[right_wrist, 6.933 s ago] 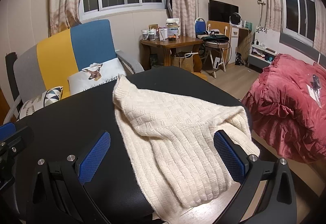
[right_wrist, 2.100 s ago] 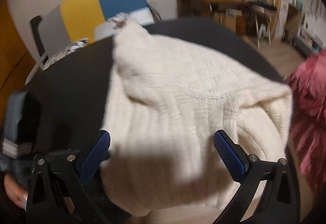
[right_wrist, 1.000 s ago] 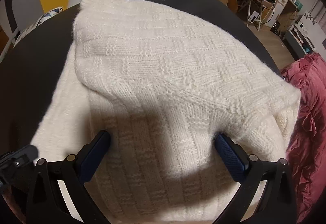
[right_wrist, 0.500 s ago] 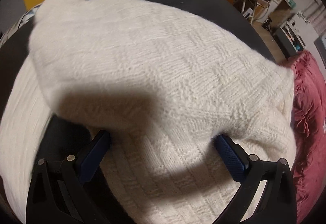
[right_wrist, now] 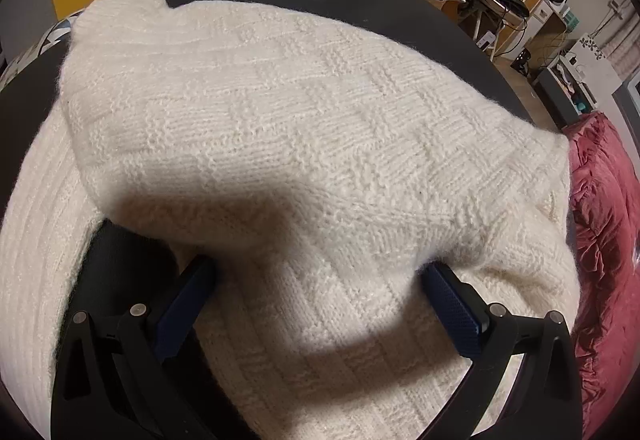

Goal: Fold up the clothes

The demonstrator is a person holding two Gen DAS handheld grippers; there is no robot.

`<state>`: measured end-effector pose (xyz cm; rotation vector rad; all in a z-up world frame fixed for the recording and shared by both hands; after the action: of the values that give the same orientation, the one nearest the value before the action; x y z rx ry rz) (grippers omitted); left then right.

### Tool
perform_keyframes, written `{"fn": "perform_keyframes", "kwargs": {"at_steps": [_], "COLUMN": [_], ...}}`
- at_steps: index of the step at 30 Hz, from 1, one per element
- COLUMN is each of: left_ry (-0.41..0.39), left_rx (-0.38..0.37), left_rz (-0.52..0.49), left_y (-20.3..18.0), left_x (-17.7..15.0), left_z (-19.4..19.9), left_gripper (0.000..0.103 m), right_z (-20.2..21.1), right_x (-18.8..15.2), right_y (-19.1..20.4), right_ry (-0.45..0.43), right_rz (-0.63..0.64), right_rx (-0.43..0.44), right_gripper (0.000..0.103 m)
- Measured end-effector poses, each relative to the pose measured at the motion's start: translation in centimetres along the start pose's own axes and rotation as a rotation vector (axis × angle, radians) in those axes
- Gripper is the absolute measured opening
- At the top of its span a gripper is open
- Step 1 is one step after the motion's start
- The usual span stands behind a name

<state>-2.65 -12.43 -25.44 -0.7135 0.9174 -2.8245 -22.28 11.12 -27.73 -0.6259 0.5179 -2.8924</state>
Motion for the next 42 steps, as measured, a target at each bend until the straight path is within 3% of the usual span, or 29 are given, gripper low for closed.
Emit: {"fn": "perform_keyframes", "kwargs": {"at_steps": [2, 4, 5, 6, 8, 12, 14, 18, 20, 23, 27, 30, 33, 35, 37, 39, 42], "left_ry": [0.006, -0.007, -0.025, -0.045, -0.093, -0.232, -0.247, -0.289, -0.288, -0.271, -0.237, -0.139, -0.121, -0.139, -0.153, -0.168, -0.195], "left_rx": [0.007, 0.061, 0.104, 0.125, 0.088, 0.106, 0.105, 0.185, 0.194, 0.204, 0.200, 0.226, 0.286, 0.307, 0.298, 0.292, 0.308], "left_rz": [-0.012, -0.078, -0.102, -0.104, -0.010, 0.131, 0.153, 0.123, 0.152, 0.184, 0.091, 0.032, -0.040, -0.068, -0.067, -0.036, 0.007], "left_y": [-0.6, -1.2, -1.2, -1.1, -0.2, 3.6, 4.9, 6.8, 8.4, 9.8, 7.3, 5.6, 4.8, 4.5, 4.5, 4.8, 5.3], "left_x": [-0.1, -0.2, -0.1, 0.0, 0.5, 1.8, 2.1, 1.9, 1.1, 0.0, 0.5, 0.8, 1.0, 0.9, 0.7, 0.6, 0.3], "left_z": [-0.6, -0.9, -1.0, -1.0, -0.3, 3.2, 4.4, 7.1, 7.8, 8.1, 6.5, 3.6, 2.3, 2.1, 2.2, 2.6, 3.9], "left_gripper": [0.040, 0.037, 0.020, 0.009, 0.007, 0.007, 0.007, 0.003, 0.003, 0.002, 0.019, 0.021, 0.022, 0.017, 0.010, 0.009, 0.008], "right_z": [0.1, 0.2, 0.2, 0.0, 0.2, 2.5, 5.1, 8.8, 6.6, 7.0, 3.3, 2.4, 2.5, 2.6, 2.8, 3.1, 3.7], "right_x": [0.1, 0.3, 0.6, 1.5, 2.1, 1.6, 0.6, -2.9, -2.8, -4.2, -3.1, -4.1, -4.1, -4.2, -4.3, -4.4, -4.7], "right_y": [0.3, 0.6, 0.9, 1.2, 1.7, 1.5, 1.8, 3.2, 1.4, 0.8, -1.0, -0.1, 0.1, -0.1, -0.3, -0.5, -0.7], "right_ry": [-0.005, -0.011, -0.015, -0.018, -0.026, -0.073, -0.151, -0.260, -0.293, -0.299, -0.223, -0.235, -0.250, -0.241, -0.229, -0.223, -0.222], "right_rz": [0.004, 0.007, 0.009, 0.009, 0.017, 0.036, 0.071, 0.173, 0.182, 0.126, 0.091, 0.167, 0.166, 0.148, 0.130, 0.122, 0.109], "right_rx": [0.003, 0.006, 0.006, 0.006, 0.010, 0.090, 0.124, 0.173, 0.137, 0.051, 0.084, 0.044, 0.049, 0.071, 0.098, 0.099, 0.108], "right_gripper": [0.103, 0.103, 0.103, 0.103, 0.103, 0.103, 0.103, 0.103, 0.103, 0.103, 0.103, 0.103, 0.102, 0.087, 0.043, 0.025, 0.020]}}
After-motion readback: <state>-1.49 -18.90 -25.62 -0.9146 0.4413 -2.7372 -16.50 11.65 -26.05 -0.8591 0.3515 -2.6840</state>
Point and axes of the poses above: each gripper's, at about its wrist camera, not at the fingertips, and z roughly against the way its jaws point, y to its left, x to its top, the point moved 9 cm from there along -z, roughly the way its jaws point, and after that the axes turned 13 degrees about -x, right-handed, at the moved point
